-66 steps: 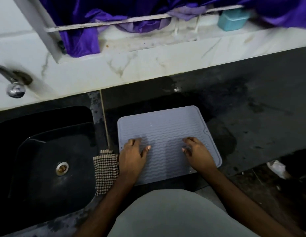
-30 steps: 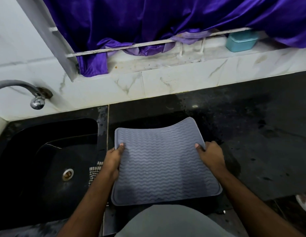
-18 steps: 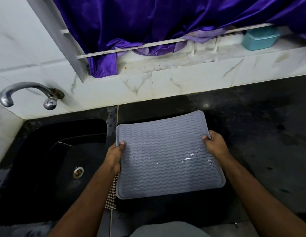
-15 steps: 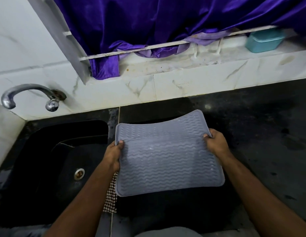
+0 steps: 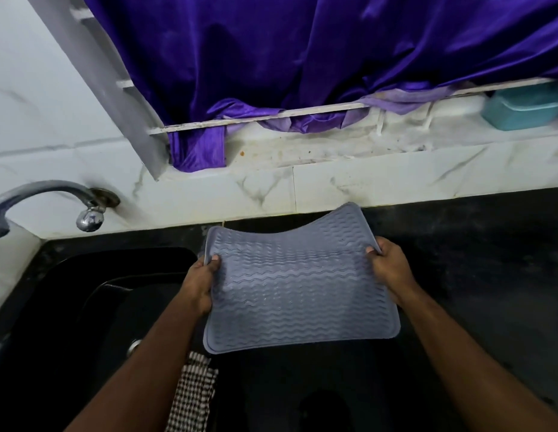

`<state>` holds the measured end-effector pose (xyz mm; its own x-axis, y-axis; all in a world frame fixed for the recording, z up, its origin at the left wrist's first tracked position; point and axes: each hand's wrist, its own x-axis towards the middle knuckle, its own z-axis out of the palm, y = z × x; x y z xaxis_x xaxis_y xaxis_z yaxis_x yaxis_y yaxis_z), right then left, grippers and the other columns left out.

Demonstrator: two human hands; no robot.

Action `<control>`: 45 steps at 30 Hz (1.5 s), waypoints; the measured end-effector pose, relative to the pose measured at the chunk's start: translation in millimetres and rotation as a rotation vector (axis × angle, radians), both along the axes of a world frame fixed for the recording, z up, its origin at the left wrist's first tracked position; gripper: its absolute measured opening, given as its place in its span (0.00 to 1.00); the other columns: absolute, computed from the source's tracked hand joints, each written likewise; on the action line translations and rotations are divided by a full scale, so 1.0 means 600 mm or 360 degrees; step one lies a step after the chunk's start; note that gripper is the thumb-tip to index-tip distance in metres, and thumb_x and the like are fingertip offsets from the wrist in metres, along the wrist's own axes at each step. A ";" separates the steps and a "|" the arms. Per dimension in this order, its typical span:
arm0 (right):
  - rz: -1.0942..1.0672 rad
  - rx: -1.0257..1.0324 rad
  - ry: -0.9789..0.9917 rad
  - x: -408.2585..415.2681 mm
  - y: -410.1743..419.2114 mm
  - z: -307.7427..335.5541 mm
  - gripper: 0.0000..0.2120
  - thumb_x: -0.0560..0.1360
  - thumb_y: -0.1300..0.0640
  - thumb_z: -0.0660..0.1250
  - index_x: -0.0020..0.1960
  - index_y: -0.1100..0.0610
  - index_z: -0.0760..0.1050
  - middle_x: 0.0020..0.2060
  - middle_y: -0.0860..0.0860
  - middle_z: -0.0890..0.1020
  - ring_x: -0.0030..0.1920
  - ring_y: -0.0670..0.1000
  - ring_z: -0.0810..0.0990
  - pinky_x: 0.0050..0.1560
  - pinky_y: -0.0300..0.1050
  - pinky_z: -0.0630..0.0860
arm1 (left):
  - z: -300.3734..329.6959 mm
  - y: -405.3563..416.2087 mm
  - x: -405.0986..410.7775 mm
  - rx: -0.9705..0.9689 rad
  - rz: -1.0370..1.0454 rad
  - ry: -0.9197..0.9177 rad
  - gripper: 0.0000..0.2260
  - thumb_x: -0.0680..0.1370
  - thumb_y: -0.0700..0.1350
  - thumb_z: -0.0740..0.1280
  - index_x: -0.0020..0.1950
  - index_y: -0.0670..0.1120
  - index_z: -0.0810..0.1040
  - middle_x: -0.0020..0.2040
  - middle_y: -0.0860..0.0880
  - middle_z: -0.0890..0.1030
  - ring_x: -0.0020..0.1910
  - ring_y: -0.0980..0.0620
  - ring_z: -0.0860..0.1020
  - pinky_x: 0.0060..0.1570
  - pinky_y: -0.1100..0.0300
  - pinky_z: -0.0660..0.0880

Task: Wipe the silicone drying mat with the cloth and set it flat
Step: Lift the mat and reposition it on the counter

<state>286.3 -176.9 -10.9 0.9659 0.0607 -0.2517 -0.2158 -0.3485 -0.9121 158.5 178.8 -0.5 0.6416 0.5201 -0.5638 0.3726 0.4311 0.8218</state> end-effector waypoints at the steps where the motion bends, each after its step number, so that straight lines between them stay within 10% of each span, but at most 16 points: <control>1: -0.0005 0.0010 0.0009 0.012 0.007 -0.004 0.08 0.81 0.56 0.63 0.56 0.51 0.79 0.47 0.48 0.84 0.47 0.51 0.83 0.51 0.54 0.81 | -0.007 0.007 0.011 -0.0008 0.0012 -0.0005 0.09 0.83 0.44 0.64 0.61 0.43 0.79 0.56 0.37 0.83 0.50 0.37 0.83 0.42 0.42 0.83; 10: 0.0024 -0.0113 0.0035 0.091 0.050 -0.054 0.08 0.81 0.55 0.62 0.57 0.55 0.77 0.49 0.52 0.82 0.48 0.53 0.82 0.53 0.56 0.80 | -0.069 0.046 0.085 0.0199 0.0026 -0.0010 0.12 0.83 0.43 0.65 0.65 0.42 0.79 0.58 0.38 0.83 0.57 0.36 0.82 0.58 0.38 0.78; 17: -0.0009 -0.0338 -0.0089 0.094 0.067 -0.067 0.06 0.80 0.58 0.62 0.55 0.57 0.75 0.47 0.54 0.80 0.46 0.55 0.79 0.46 0.46 0.74 | -0.084 0.055 0.104 0.0446 0.0023 0.0106 0.12 0.80 0.39 0.69 0.63 0.36 0.78 0.53 0.38 0.82 0.44 0.42 0.82 0.44 0.48 0.81; 31: 0.0216 -0.1226 -0.0653 0.035 0.081 -0.093 0.31 0.75 0.60 0.66 0.75 0.59 0.59 0.67 0.64 0.65 0.64 0.64 0.67 0.62 0.62 0.69 | -0.109 0.012 0.055 0.2113 -0.0704 0.0303 0.26 0.80 0.54 0.68 0.75 0.45 0.70 0.78 0.40 0.63 0.75 0.38 0.62 0.72 0.39 0.61; 39: 0.0740 -0.1196 -0.0859 -0.039 0.150 -0.096 0.24 0.80 0.51 0.62 0.75 0.55 0.66 0.77 0.54 0.61 0.77 0.54 0.57 0.70 0.59 0.60 | -0.147 -0.009 0.026 0.2150 -0.0968 0.0229 0.29 0.82 0.62 0.54 0.77 0.47 0.68 0.79 0.45 0.65 0.77 0.44 0.63 0.74 0.45 0.64; 45: 0.1004 -0.1289 -0.0746 -0.083 0.184 -0.124 0.31 0.81 0.37 0.49 0.80 0.47 0.51 0.80 0.47 0.49 0.79 0.51 0.43 0.75 0.63 0.40 | -0.150 -0.002 0.023 0.2110 -0.1087 0.0208 0.27 0.83 0.58 0.58 0.80 0.48 0.62 0.81 0.45 0.59 0.80 0.45 0.56 0.77 0.46 0.58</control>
